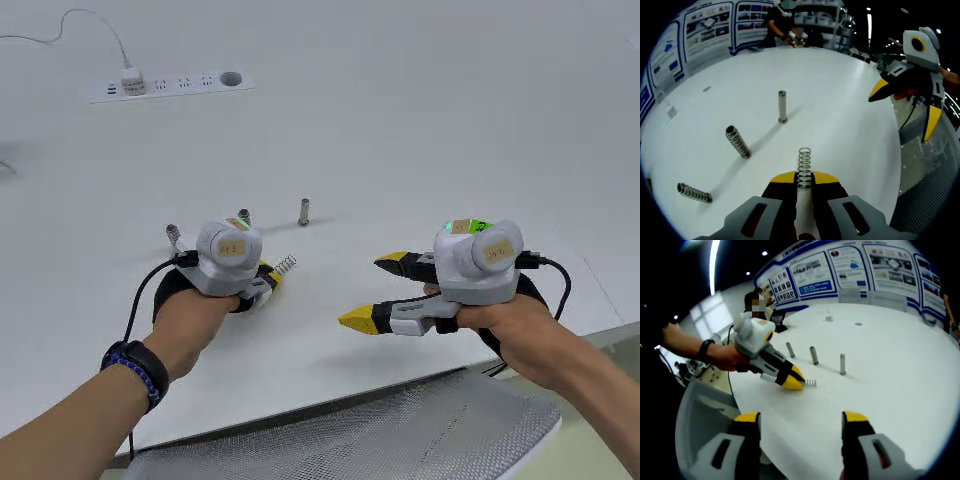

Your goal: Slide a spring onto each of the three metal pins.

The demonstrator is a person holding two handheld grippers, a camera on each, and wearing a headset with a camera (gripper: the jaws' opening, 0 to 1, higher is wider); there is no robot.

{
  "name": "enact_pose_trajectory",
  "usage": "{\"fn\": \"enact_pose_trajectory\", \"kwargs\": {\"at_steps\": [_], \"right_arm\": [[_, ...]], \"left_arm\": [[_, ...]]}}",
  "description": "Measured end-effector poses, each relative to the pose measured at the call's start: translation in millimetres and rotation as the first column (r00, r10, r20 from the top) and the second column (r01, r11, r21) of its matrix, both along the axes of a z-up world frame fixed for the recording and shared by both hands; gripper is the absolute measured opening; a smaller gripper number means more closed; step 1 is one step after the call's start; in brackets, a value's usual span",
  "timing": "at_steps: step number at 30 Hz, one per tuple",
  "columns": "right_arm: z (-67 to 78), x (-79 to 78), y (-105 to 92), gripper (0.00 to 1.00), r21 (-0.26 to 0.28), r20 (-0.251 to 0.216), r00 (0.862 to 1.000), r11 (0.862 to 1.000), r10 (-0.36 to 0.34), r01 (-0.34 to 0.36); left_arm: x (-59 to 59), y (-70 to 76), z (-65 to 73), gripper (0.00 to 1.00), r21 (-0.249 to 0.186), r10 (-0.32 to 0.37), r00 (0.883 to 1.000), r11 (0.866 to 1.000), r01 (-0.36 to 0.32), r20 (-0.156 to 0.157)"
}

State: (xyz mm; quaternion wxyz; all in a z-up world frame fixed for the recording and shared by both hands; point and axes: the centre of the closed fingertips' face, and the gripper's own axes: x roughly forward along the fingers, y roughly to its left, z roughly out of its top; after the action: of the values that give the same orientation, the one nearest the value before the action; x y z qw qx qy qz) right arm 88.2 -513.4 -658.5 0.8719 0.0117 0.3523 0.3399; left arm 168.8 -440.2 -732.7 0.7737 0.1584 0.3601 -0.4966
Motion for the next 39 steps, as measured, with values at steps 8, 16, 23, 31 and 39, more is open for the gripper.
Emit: {"fn": "enact_pose_trajectory", "kwargs": {"at_steps": [8, 16, 23, 31, 39], "right_arm": [[-2.8, -2.4, 5.0, 0.67, 0.003, -0.007, 1.000, 1.000, 0.013, -0.013], [-3.0, -3.1, 12.1, 0.67, 0.013, -0.011, 1.000, 1.000, 0.026, -0.026], [-0.2, -0.9, 16.6, 0.66, 0.029, -0.008, 0.999, 0.999, 0.032, -0.032], [1.8, 1.0, 20.8, 0.64, 0.061, -0.010, 1.000, 0.998, 0.025, -0.024], [3.0, -1.4, 28.0, 0.64, 0.077, -0.012, 0.999, 0.996, 0.046, -0.045]], "left_arm": [[-7.0, 19.0, 4.8, 0.11, -0.004, 0.014, 1.000, 1.000, -0.014, 0.005], [-10.9, 30.7, 20.4, 0.11, -0.038, 0.044, 0.999, 0.998, -0.043, 0.013], [-13.8, 39.2, 37.7, 0.11, -0.053, 0.034, 0.998, 0.998, -0.032, 0.046], [-19.3, 51.1, 63.8, 0.11, -0.066, 0.012, 0.996, 0.998, -0.006, 0.086], [-25.0, 56.8, 94.3, 0.11, -0.075, -0.025, 0.991, 0.997, 0.035, 0.131]]}}
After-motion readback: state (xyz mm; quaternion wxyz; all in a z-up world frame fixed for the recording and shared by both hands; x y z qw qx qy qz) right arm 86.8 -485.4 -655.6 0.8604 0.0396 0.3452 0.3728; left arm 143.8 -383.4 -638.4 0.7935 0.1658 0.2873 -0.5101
